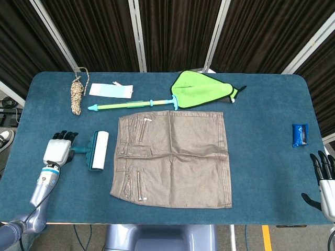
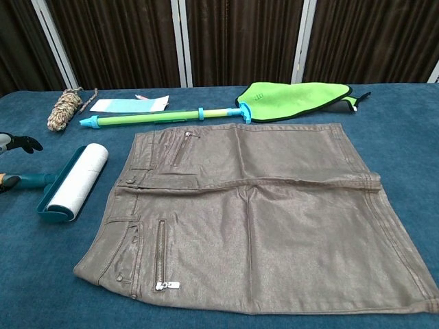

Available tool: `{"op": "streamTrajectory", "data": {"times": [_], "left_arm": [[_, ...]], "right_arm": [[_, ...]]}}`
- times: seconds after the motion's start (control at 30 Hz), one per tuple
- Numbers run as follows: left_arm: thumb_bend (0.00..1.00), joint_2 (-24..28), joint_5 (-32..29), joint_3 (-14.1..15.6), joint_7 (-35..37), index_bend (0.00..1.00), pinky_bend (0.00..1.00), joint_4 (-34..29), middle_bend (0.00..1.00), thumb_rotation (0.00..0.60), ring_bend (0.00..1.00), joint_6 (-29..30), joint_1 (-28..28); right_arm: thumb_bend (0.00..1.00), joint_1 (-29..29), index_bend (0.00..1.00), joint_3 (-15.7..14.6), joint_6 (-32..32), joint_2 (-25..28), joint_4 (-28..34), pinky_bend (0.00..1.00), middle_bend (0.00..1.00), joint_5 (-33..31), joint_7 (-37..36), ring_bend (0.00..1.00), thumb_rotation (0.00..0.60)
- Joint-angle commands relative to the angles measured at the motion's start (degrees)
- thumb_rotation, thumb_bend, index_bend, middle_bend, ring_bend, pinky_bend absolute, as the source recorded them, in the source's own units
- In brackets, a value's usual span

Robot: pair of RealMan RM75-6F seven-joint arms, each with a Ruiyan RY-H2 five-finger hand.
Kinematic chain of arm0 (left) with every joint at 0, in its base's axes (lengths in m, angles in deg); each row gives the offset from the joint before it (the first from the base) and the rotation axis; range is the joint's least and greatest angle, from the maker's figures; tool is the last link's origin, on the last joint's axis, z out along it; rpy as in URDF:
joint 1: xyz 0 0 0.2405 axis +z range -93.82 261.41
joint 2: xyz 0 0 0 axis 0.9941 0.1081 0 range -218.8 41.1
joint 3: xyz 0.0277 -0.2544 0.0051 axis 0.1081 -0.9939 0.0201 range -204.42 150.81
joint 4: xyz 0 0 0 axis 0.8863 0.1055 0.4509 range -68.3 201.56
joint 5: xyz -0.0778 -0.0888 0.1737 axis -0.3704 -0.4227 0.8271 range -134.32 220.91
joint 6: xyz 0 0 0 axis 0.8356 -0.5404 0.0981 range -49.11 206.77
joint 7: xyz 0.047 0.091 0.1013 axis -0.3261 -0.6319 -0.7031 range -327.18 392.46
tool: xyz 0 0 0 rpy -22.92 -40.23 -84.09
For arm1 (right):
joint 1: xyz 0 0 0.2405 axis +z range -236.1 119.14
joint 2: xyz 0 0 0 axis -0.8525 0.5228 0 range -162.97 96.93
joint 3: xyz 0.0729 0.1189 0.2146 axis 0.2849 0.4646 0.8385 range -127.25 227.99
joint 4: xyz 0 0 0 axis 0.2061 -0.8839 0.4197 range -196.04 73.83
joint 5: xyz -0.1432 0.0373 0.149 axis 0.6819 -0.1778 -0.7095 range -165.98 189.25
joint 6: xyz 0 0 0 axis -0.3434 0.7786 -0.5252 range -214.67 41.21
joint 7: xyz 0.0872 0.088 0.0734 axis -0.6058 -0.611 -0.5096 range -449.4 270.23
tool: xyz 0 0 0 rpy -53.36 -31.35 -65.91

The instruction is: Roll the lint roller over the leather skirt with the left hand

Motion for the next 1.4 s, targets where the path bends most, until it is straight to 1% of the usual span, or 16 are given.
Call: {"op": "streamTrajectory", "data": {"times": [0.03, 0.23, 0.37, 0.67, 0.87, 1.0, 1.1, 1.17, 1.27, 1.33, 1.4], "left_arm": [[0.5, -0.09, 0.16, 0.58, 0.62, 0.18, 0.17, -0.38, 0.19, 0.6, 0.12, 0.05, 0.15], [0.5, 0.65, 1.12, 1.38, 1.37, 0.18, 0.17, -2.69, 0.2, 0.6, 0.12, 2.01, 0.7], [0.5, 0.55, 0.68, 1.77, 0.69, 0.19, 0.17, -3.32, 0.21, 0.6, 0.12, 1.81, 0.68], [0.5, -2.18, -1.03, 1.39, 0.89, 0.21, 0.21, -1.0, 0.24, 0.6, 0.16, 1.27, -0.04], [0.51, -3.07, -0.94, 1.61, 1.43, 0.23, 0.25, -0.13, 0.27, 0.6, 0.19, 1.49, -0.28], [0.52, -3.39, -1.06, 1.72, 1.6, 0.25, 0.26, 0.03, 0.27, 0.6, 0.19, 1.24, -0.5], [0.55, -3.58, -0.87, 1.85, 1.71, 0.3, 0.32, -0.02, 0.31, 0.6, 0.23, 1.25, -0.71], [0.59, -3.69, -0.6, 1.95, 2.0, 0.42, 0.36, -0.1, 0.37, 0.6, 0.26, 1.48, -0.8], [0.65, -3.75, -0.14, 2.1, 2.51, 0.56, 0.41, -0.1, 0.44, 0.6, 0.31, 1.86, -0.86], [0.68, -3.78, 0.19, 2.32, 2.62, 0.6, 0.43, 0.03, 0.47, 0.6, 0.33, 2.07, -0.88], [0.71, -3.63, 0.53, 2.55, 2.98, 0.61, 0.43, -0.08, 0.48, 0.6, 0.34, 2.21, -0.88]], "right_arm": [[0.0, 0.0, 0.0, -0.01, -0.07, 0.11, 0.05, 0.0, 0.0, -0.12, -0.14, 0.0, 0.6], [0.0, 0.06, 0.0, -0.15, -0.31, 0.39, 0.2, 0.0, 0.0, -0.16, -0.62, 0.0, 0.6], [0.0, 0.13, 0.0, -0.22, -0.57, 0.55, 0.31, 0.0, 0.0, -0.32, -0.82, 0.0, 0.6], [0.0, 0.17, 0.0, -0.43, -0.85, 0.89, 0.57, 0.0, 0.0, -0.4, -1.21, 0.0, 0.6], [0.0, 0.24, 0.0, -0.51, -1.07, 0.89, 0.59, 0.0, 0.0, -0.54, -1.18, 0.0, 0.6], [0.0, 0.32, 0.0, -0.55, -1.18, 0.9, 0.63, 0.0, 0.0, -0.58, -1.13, 0.0, 0.6], [0.0, 0.35, 0.0, -0.58, -1.26, 0.93, 0.65, 0.0, 0.0, -0.62, -1.17, 0.0, 0.6], [0.0, 0.4, 0.0, -0.61, -1.39, 0.95, 0.66, 0.0, 0.0, -0.67, -1.25, 0.0, 0.6], [0.0, 0.45, 0.0, -0.65, -1.52, 0.98, 0.66, 0.0, 0.0, -0.72, -1.33, 0.0, 0.6], [0.0, 0.49, 0.0, -0.67, -1.61, 1.01, 0.69, 0.0, 0.0, -0.73, -1.45, 0.0, 0.6], [0.0, 0.53, 0.0, -0.7, -1.75, 1.06, 0.7, 0.0, 0.0, -0.81, -1.59, 0.0, 0.6]]}}
